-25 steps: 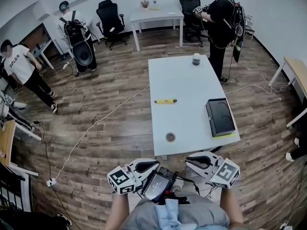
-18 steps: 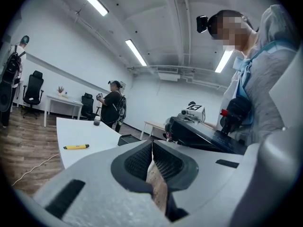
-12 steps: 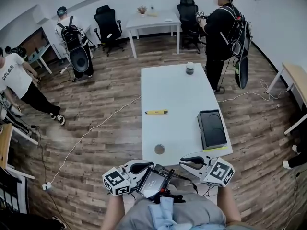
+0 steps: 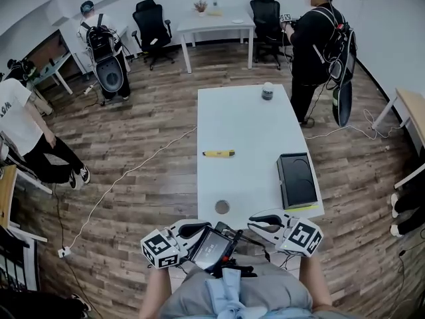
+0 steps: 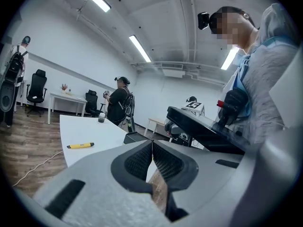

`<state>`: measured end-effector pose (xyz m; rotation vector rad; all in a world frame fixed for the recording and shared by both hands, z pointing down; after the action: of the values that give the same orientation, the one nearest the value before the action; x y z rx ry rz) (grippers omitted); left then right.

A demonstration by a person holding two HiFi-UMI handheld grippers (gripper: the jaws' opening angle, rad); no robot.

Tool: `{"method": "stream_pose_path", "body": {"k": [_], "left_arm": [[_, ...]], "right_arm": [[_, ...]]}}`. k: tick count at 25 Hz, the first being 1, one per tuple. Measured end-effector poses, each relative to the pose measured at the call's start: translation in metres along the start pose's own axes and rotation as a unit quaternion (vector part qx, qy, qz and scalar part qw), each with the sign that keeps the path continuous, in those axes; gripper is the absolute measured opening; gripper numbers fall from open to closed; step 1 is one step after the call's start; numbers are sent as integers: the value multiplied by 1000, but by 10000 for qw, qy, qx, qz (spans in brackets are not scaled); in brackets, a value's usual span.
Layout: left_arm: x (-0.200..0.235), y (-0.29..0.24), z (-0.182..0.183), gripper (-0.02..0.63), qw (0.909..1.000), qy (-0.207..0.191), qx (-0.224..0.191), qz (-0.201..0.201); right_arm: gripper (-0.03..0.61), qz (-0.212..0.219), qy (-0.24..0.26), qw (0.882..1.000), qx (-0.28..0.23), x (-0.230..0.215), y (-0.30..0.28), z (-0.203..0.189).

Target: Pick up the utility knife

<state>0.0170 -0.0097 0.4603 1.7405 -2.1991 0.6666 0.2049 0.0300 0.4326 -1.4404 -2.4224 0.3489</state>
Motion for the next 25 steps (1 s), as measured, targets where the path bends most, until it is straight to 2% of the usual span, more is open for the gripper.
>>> {"method": "stream_pose_path", "body": {"k": [8,25], "left_arm": [[34,-5,19,18,9994,-179,261,-160],[122,45,27,18,9998,129,101,-145]], "right_arm": [[31,-92,-13,9999,106,-32,-26,6],[32,-147,204,9959,867,-85,-112,19]]}}
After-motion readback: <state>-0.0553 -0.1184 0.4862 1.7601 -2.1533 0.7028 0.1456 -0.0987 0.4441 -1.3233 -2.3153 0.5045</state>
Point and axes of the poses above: the fingertips, and each gripper's own axes: y backward along the fingers, x to its left, z out of its top, the point moved 5 cm from there along y, backward along the fingers, and after that the axes turned 12 degrees about y, right-handed, at the moved point
